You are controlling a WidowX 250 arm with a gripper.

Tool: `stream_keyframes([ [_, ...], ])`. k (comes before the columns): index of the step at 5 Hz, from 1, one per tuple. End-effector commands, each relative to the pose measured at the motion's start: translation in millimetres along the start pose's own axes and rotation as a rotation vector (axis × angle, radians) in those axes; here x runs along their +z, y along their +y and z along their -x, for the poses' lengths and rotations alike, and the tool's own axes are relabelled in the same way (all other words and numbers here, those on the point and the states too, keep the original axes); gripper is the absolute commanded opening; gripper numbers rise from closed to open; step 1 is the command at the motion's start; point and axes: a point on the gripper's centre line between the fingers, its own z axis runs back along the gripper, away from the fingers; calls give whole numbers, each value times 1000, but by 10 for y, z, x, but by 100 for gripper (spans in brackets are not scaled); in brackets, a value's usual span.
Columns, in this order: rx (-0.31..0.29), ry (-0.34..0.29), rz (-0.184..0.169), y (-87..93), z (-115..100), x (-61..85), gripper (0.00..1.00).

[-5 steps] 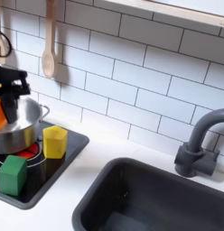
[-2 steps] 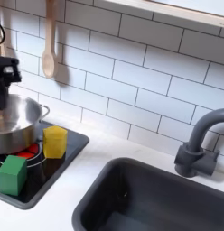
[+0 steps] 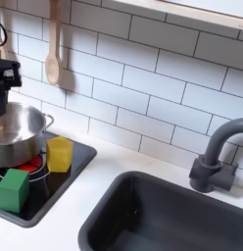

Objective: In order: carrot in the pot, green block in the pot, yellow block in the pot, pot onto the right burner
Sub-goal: 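Put the carrot in the pot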

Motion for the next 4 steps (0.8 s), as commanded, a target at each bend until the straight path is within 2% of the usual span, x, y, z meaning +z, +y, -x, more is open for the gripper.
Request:
stream_keyframes([
  [1,-3,38,-2,35,-75,-124,0],
  [2,-16,46,-11,36,-171,-168,0],
  [3,-9,49,10,-10,-222,-215,0],
  [4,-8,65,8,-41,-225,-264,0],
])
